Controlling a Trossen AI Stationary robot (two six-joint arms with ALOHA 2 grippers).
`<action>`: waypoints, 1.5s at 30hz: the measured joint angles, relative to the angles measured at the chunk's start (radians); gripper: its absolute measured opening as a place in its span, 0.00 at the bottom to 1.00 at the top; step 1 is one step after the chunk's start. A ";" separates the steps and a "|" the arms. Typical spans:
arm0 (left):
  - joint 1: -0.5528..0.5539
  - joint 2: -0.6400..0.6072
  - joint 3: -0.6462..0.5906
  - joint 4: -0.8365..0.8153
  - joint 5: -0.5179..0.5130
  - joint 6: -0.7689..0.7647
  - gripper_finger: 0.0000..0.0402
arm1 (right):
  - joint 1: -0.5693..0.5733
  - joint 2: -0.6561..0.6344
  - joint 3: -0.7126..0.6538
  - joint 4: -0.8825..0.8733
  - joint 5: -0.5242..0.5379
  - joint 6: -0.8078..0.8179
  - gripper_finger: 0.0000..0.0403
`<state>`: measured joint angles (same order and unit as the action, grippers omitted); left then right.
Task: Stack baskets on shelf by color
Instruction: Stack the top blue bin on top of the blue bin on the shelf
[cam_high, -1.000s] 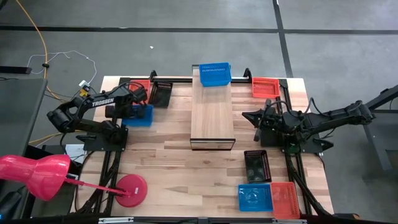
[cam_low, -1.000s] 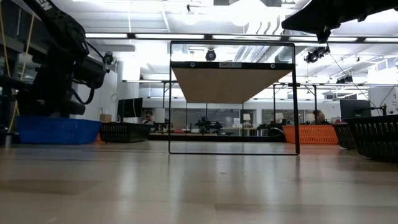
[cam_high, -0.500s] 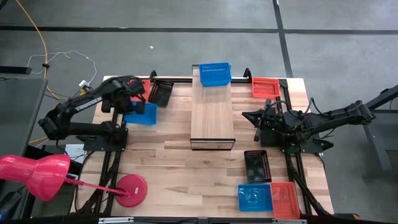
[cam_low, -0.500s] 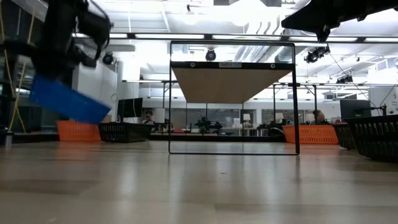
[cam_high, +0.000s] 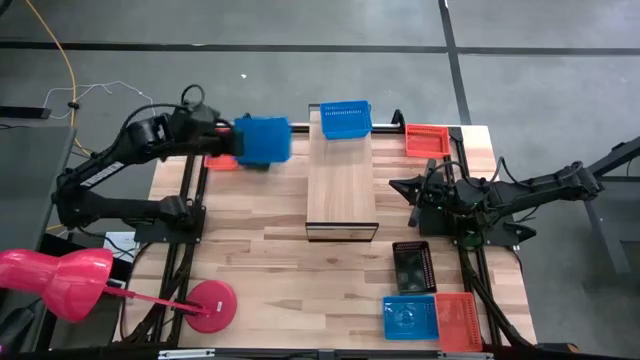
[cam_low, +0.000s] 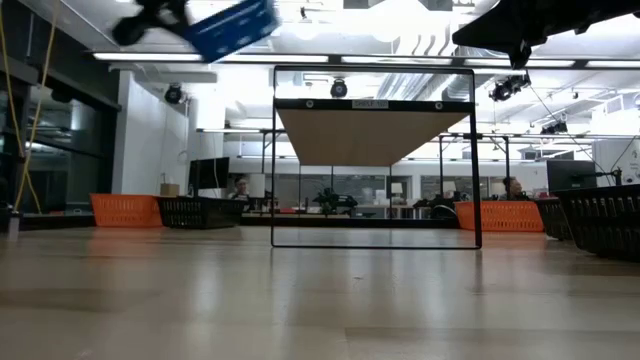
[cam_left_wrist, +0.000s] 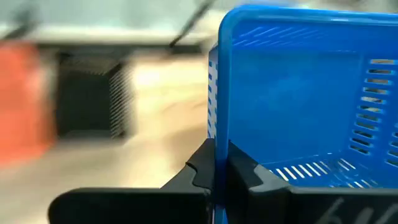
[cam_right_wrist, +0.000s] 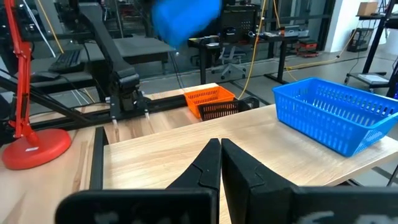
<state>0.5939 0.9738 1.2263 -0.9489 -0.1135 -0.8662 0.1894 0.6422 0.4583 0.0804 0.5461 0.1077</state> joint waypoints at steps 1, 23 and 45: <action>-0.009 0.021 0.000 0.067 -0.002 0.009 0.00 | 0.000 0.000 0.000 0.000 0.000 0.004 0.00; -0.016 0.830 0.230 0.903 0.093 -0.056 0.00 | 0.000 0.000 0.000 0.000 0.038 0.076 0.00; 0.017 0.794 0.270 0.597 -0.037 -0.025 0.00 | 0.000 0.000 0.000 -0.001 0.038 0.105 0.00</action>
<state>0.6113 1.7679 1.4963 -0.3520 -0.1506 -0.8909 0.1898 0.6418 0.4583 0.0795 0.5838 0.2127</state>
